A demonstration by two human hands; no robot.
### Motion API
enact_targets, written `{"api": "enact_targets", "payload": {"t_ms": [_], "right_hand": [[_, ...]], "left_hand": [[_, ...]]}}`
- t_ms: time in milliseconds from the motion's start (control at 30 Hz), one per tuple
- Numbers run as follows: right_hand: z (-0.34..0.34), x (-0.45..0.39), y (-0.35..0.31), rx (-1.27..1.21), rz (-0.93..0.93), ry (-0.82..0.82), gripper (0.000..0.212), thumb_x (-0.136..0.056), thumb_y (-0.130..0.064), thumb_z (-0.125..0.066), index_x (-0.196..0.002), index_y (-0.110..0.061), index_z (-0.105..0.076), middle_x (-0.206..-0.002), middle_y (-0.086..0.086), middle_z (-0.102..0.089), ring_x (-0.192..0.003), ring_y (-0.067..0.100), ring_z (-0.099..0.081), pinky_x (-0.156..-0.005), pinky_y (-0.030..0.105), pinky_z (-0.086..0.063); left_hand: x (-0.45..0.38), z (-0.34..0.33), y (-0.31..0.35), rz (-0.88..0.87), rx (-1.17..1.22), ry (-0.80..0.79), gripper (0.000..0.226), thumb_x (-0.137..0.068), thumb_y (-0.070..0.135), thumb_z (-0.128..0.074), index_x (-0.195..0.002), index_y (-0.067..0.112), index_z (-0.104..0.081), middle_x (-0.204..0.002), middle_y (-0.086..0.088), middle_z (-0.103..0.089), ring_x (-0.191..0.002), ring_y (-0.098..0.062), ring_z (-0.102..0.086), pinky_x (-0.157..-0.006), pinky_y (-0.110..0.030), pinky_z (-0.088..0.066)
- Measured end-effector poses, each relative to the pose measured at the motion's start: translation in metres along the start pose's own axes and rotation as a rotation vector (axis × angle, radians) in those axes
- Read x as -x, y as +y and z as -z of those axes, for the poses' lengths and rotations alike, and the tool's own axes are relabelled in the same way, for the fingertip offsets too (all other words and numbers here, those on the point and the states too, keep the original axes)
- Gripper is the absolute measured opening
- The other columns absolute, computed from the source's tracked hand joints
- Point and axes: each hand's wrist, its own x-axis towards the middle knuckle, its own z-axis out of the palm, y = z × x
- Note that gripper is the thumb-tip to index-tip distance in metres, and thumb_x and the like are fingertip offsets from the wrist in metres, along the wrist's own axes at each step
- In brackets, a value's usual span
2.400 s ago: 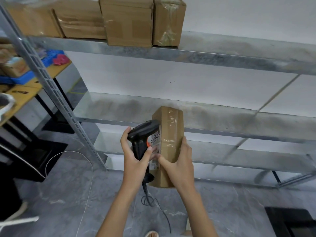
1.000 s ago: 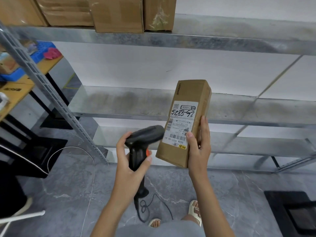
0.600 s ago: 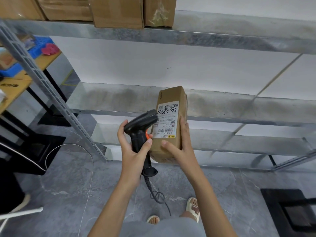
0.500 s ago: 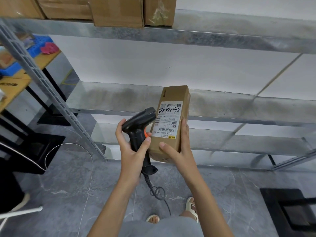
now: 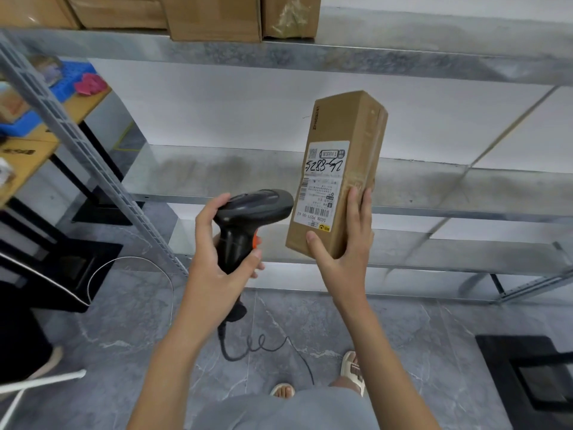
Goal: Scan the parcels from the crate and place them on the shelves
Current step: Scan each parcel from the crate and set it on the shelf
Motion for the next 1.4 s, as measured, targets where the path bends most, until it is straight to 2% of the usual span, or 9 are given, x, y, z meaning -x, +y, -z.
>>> {"api": "enact_targets", "payload": {"t_ms": [133, 367, 467, 733, 867, 967, 1133, 1233, 1400], "right_hand": [[0.001, -0.006, 0.001, -0.005, 0.011, 0.003, 0.091, -0.083, -0.03, -0.07, -0.157, -0.033, -0.017, -0.169, -0.001, -0.004, -0.143, -0.008, -0.014, -0.113, 0.016, -0.014], [0.002, -0.005, 0.001, 0.035, 0.04, 0.025, 0.091, -0.083, -0.029, -0.071, -0.157, -0.032, -0.017, -0.169, 0.001, -0.005, -0.141, -0.009, -0.016, -0.114, 0.018, -0.015], [0.002, -0.006, 0.0, 0.041, 0.045, 0.035, 0.091, -0.082, -0.028, -0.071, -0.156, -0.031, -0.018, -0.169, 0.002, -0.006, -0.14, -0.007, -0.017, -0.114, 0.015, -0.014], [0.002, -0.005, 0.0, 0.058, 0.044, 0.045, 0.091, -0.082, -0.029, -0.071, -0.156, -0.032, -0.018, -0.169, 0.001, -0.006, -0.136, -0.011, -0.016, -0.11, 0.006, -0.011], [0.003, -0.004, 0.001, 0.068, 0.051, 0.051, 0.092, -0.081, -0.027, -0.072, -0.156, -0.032, -0.018, -0.169, 0.001, -0.007, -0.137, -0.011, -0.015, -0.111, 0.009, -0.012], [0.003, -0.003, 0.001, 0.071, 0.051, 0.052, 0.092, -0.081, -0.026, -0.072, -0.156, -0.031, -0.019, -0.169, 0.002, -0.007, -0.138, -0.01, -0.014, -0.112, 0.01, -0.011], [0.004, -0.002, 0.0, 0.077, 0.042, 0.044, 0.092, -0.082, -0.028, -0.071, -0.156, -0.032, -0.018, -0.169, 0.001, -0.006, -0.138, -0.008, -0.015, -0.114, 0.021, -0.017], [0.006, -0.003, 0.002, 0.089, 0.045, 0.049, 0.091, -0.081, -0.027, -0.072, -0.156, -0.028, -0.02, -0.168, 0.004, -0.008, -0.138, -0.015, -0.01, -0.113, 0.012, -0.012], [0.02, -0.001, 0.008, 0.078, -0.037, 0.052, 0.091, -0.081, -0.03, -0.07, -0.157, -0.032, -0.02, -0.169, -0.001, -0.007, -0.135, -0.012, -0.016, -0.108, 0.008, -0.013]], "left_hand": [[0.003, 0.008, 0.005, 0.019, 0.005, -0.062, 0.085, -0.093, -0.003, -0.068, -0.137, 0.062, -0.035, -0.099, 0.0, -0.073, -0.067, -0.015, -0.064, -0.063, -0.026, -0.056], [0.005, 0.002, 0.007, 0.005, 0.031, -0.101, 0.081, -0.092, 0.001, -0.071, -0.137, 0.059, -0.036, -0.095, 0.001, -0.071, -0.065, -0.016, -0.06, -0.061, -0.025, -0.054], [0.005, 0.001, 0.007, 0.01, 0.033, -0.109, 0.078, -0.087, 0.011, -0.069, -0.138, 0.059, -0.035, -0.096, 0.0, -0.071, -0.064, -0.016, -0.059, -0.06, -0.025, -0.054], [0.006, 0.0, 0.008, 0.013, 0.014, -0.095, 0.076, -0.085, 0.015, -0.069, -0.136, 0.061, -0.036, -0.095, 0.001, -0.07, -0.064, -0.012, -0.059, -0.061, -0.024, -0.053], [0.007, -0.002, 0.009, 0.012, 0.016, -0.098, 0.077, -0.087, 0.011, -0.07, -0.136, 0.06, -0.036, -0.094, -0.001, -0.07, -0.064, -0.01, -0.058, -0.06, -0.024, -0.053], [0.008, -0.001, 0.009, 0.013, -0.004, -0.097, 0.083, -0.094, -0.004, -0.068, -0.136, 0.06, -0.036, -0.093, -0.001, -0.069, -0.063, -0.011, -0.057, -0.06, -0.025, -0.053], [0.009, -0.001, 0.009, 0.013, -0.016, -0.091, 0.083, -0.094, -0.006, -0.066, -0.137, 0.059, -0.036, -0.095, -0.002, -0.069, -0.064, -0.012, -0.057, -0.061, -0.025, -0.054], [0.007, -0.002, 0.007, 0.022, -0.019, -0.087, 0.083, -0.094, -0.004, -0.067, -0.139, 0.058, -0.035, -0.096, -0.001, -0.07, -0.064, -0.013, -0.059, -0.061, -0.026, -0.055], [-0.004, -0.014, 0.001, 0.03, -0.029, -0.096, 0.085, -0.093, -0.003, -0.069, -0.137, 0.061, -0.035, -0.095, 0.0, -0.071, -0.065, -0.013, -0.061, -0.059, -0.025, -0.054]]}}
